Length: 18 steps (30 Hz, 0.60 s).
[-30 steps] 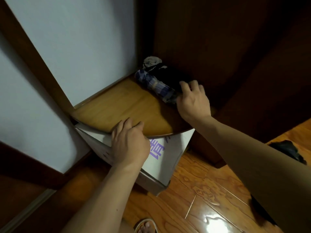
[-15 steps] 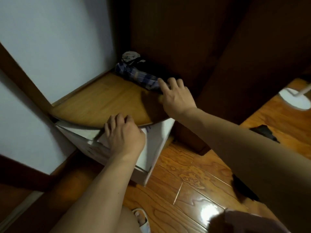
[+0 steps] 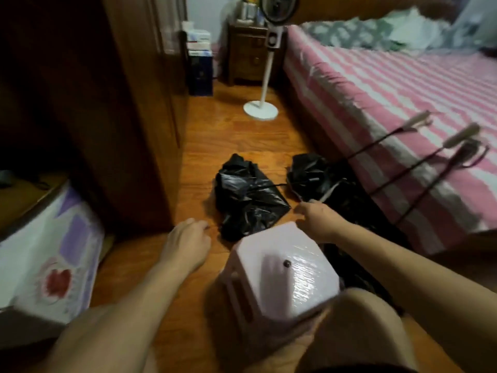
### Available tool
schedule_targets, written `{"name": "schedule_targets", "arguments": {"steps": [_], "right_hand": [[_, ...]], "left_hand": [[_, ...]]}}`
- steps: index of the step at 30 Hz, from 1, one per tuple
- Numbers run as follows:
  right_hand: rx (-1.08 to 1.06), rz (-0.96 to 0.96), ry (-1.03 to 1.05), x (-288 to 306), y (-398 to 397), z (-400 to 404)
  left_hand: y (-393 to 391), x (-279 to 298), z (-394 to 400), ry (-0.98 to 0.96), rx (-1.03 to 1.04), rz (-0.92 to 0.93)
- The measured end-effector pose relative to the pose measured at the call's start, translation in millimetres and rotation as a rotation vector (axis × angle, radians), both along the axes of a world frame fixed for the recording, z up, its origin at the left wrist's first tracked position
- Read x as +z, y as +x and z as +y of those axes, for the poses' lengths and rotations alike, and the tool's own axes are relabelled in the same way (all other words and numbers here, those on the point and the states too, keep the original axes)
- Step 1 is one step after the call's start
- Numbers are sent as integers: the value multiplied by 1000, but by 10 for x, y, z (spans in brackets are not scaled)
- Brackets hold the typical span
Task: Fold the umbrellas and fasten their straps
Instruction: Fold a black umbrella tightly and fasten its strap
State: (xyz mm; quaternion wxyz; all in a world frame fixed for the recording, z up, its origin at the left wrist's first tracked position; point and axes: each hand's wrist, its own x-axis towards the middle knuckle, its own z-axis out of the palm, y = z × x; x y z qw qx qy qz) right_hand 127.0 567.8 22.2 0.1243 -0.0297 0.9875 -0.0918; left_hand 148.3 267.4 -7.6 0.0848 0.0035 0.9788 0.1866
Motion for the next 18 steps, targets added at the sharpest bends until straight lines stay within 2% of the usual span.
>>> {"name": "schedule_targets", "arguments": {"steps": [4,6,9,14,16,18], "right_hand": [[-186,-106,21,97,370,1241],[-258,-169,10,22,334,1605],[-304,-125,-45,-278,-63,1785],[-390,-89,-228,-1115,-1235,1509],[-503,-96,-363,-1566,-1817,1424],[-678,-72,-555,-2051,-2415,1398]], "left_hand": [[-85,186,991,102,-204,-8],[-306,199,1338,63,-326,-12],[-850,37,1669,-34,-399,-33],[-1956,-789,1893,-65,-287,-75],[-2422,-1233,1968,-26,-192,-88],[-2872,-1679,2051,101,-66,-61]]}}
